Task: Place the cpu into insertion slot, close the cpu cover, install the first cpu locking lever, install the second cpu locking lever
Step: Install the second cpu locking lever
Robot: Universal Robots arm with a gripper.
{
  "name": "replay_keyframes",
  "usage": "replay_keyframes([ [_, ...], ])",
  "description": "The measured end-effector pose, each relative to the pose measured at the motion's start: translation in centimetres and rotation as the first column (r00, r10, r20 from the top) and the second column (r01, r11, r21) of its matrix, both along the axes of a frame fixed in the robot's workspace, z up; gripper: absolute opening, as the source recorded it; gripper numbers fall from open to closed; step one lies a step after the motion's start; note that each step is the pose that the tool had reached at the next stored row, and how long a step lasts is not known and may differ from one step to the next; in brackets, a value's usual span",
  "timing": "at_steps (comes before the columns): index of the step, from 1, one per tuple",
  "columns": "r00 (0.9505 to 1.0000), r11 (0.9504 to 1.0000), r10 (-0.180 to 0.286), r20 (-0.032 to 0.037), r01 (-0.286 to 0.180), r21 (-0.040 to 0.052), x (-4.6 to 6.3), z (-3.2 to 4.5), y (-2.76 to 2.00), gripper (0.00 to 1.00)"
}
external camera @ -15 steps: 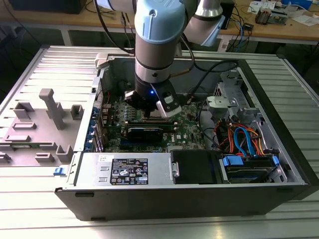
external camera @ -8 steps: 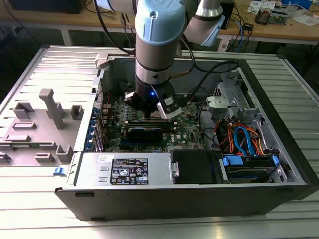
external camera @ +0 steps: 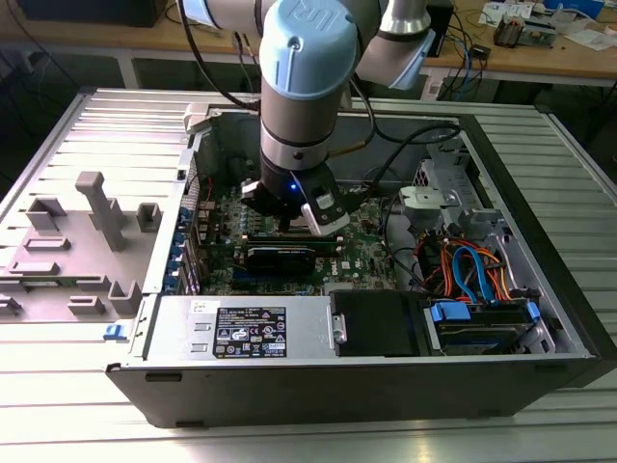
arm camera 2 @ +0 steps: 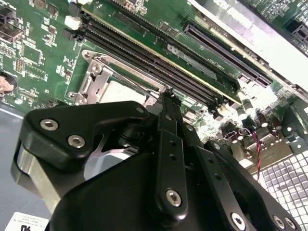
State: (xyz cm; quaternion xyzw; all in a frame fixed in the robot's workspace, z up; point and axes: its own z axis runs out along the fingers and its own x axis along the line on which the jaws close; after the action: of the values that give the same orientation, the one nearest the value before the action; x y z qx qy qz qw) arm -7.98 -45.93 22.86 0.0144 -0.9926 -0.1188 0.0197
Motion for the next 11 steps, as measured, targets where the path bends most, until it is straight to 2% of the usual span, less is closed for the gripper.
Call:
replay_keyframes([
  [2,1.0,1.0,0.0,-0.0001,0.0,0.0056,-0.07,-0.08,-0.01,0.11],
  [5,1.0,0.9998,0.0,-0.0004,0.0,0.0192,-0.17,-0.18,0.0,0.11],
  [11,1.0,0.9998,0.0,-0.0013,0.0,0.0192,-0.16,-0.18,0.0,0.11],
])
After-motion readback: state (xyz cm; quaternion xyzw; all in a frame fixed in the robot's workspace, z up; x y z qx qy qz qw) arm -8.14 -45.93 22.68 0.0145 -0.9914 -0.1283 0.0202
